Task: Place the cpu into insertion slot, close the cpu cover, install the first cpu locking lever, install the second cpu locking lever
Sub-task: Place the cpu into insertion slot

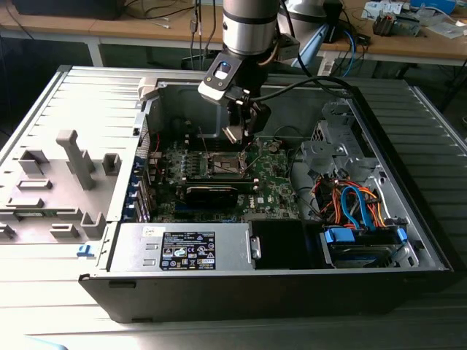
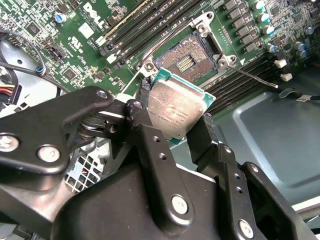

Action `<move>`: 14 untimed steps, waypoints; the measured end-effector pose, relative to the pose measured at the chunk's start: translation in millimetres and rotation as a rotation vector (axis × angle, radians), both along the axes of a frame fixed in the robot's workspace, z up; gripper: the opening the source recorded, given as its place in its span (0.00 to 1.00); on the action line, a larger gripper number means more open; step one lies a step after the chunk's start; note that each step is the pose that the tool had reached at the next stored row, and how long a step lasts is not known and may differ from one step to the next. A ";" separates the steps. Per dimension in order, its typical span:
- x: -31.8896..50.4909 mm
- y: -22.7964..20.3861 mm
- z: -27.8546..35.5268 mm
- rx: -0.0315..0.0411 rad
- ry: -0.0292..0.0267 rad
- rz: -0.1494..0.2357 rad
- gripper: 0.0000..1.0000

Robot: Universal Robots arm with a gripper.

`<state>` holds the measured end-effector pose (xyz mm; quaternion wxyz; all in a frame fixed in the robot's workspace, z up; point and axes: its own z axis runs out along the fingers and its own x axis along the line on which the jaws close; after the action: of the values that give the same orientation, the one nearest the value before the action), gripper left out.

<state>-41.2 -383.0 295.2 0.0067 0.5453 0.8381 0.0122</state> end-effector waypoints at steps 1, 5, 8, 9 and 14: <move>0.0 0.0 -0.1 0.0000 -0.0001 -0.002 0.55; 0.0 0.0 -0.4 0.0000 0.0000 -0.011 0.55; 0.0 0.0 -0.5 0.0000 0.0000 -0.016 0.55; 0.0 0.0 -0.7 0.0001 0.0000 -0.019 0.55; 0.0 0.0 -1.1 0.0000 0.0000 -0.031 0.55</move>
<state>-41.2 -383.0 294.1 0.0069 0.5583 0.8295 0.0122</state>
